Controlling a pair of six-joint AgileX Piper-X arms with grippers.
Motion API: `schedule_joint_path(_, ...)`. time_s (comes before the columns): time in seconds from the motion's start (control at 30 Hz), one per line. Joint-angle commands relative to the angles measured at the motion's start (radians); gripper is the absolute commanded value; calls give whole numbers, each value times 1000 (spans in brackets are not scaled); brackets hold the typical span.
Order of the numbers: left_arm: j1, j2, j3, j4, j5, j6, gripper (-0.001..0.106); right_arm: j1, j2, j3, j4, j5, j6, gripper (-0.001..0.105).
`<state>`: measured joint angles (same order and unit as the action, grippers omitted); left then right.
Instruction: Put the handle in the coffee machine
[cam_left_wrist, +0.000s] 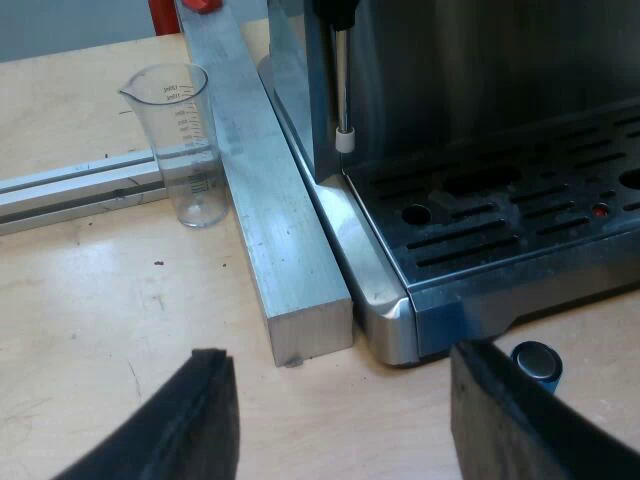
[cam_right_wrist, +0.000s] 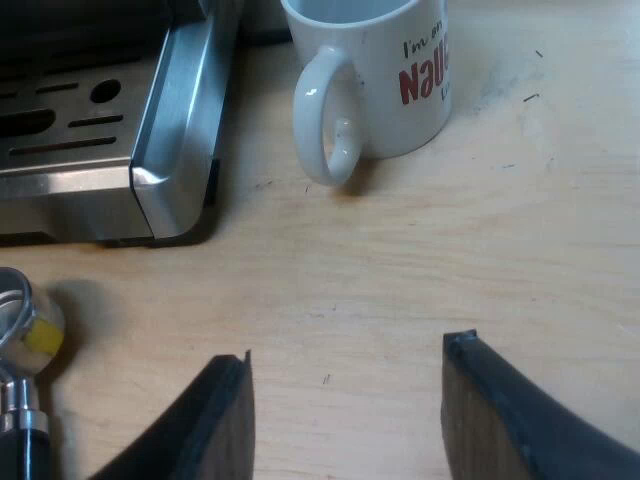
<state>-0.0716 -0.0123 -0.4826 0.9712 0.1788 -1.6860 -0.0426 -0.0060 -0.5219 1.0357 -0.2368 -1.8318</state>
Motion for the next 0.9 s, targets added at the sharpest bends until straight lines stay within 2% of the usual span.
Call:
schedule_joint_path(0.03,-3,-135,0,-12,4,-6,51,3,-46,-4,-7,2,-5,45)
schedule_joint_path(0.1,-3,-135,0,-12,14,-6,51,3,-46,-4,-7,13,12,45)
schedule_joint_path(0.17,-3,-132,-6,-3,59,-6,51,3,-46,-7,-7,57,92,45)
schedule_joint_path(0.23,1,-123,-16,15,101,-6,51,3,-46,-18,-7,70,127,45)
schedule_joint_path(0.4,1,-65,-71,64,175,-6,51,3,-36,-60,-1,67,132,45)
schedule_joint_path(0.57,1,11,-154,64,277,102,51,3,32,-143,85,39,128,45)
schedule_joint_path(0.67,-7,44,-200,64,332,106,51,3,92,-192,137,-11,124,45)
schedule_joint_path(0.73,-27,70,-228,64,392,106,51,3,149,-237,166,-62,121,45)
schedule_joint_path(0.9,-48,135,-252,64,455,106,51,3,264,-325,224,-120,38,45)
